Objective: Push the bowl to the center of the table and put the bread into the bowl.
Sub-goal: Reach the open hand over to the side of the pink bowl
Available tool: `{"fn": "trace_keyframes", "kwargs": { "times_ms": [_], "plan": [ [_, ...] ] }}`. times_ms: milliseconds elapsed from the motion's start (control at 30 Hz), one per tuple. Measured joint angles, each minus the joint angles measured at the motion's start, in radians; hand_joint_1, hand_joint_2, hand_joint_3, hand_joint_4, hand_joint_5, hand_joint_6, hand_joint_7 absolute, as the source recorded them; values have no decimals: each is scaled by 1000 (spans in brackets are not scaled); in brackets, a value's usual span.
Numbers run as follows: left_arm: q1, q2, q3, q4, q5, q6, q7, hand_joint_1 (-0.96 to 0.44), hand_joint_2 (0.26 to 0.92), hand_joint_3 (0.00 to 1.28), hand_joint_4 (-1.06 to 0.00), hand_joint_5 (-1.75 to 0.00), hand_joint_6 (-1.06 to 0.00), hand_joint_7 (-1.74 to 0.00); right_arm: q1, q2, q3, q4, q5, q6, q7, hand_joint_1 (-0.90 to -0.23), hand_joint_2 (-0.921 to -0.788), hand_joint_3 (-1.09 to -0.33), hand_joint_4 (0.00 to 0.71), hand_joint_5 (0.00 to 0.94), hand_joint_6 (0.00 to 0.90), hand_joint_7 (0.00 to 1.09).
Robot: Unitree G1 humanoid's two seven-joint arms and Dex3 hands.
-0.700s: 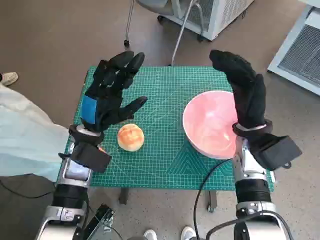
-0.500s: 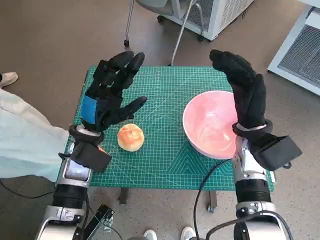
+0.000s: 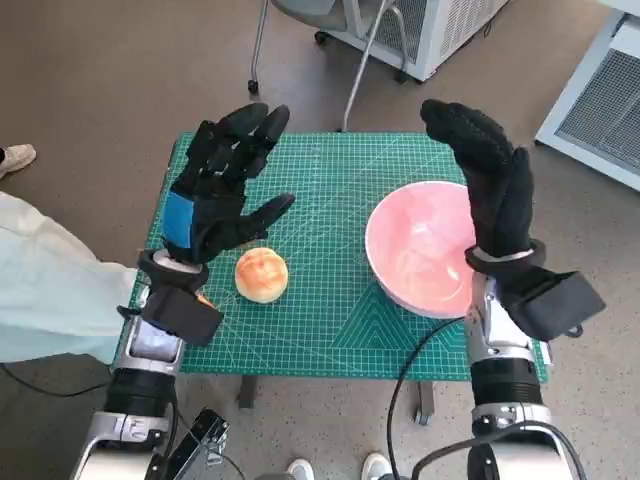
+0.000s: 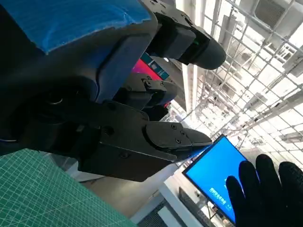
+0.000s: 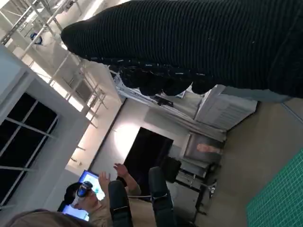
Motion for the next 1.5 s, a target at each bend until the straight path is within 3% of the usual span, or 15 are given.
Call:
{"fn": "trace_keyframes", "kwargs": {
  "times_ms": [300, 500, 833, 1000, 1300, 1500],
  "plan": [
    [0, 0, 0, 0, 0, 0, 0, -5, 828, 339, -397, -10, -245, -595, 0, 0, -2, -2, 2, 4, 2, -507, -921, -614, 396, 2, 59, 782],
    [0, 0, 0, 0, 0, 0, 0, -1, 828, 339, -398, -10, -246, -597, 6, -15, -20, 1, 26, -1, 14, -505, -921, -619, 387, 1, 53, 786],
    [13, 6, 3, 0, 1, -6, 5, 5, 825, 343, -400, -10, -244, -604, 32, -132, -130, 152, 38, -85, 2, -519, -921, -603, 398, 3, 132, 655],
    [22, 6, 3, 0, 1, -6, 5, 8, 822, 349, -400, -10, -240, -611, 54, -170, -188, 241, 57, -116, -26, -507, -921, -618, 394, 1, 133, 639],
    [23, 6, 3, 0, 2, -6, 5, -1, 818, 361, -400, -10, -235, -621, 93, -176, -240, 334, 68, -122, -102, -398, -921, -702, 383, 2, 80, 699],
    [23, 6, 4, 0, 2, -6, 6, -9, 816, 365, -399, -9, -234, -620, 98, -155, -260, 394, 72, -71, -137, -373, -921, -715, 373, 0, 80, 684]
  ]
}}
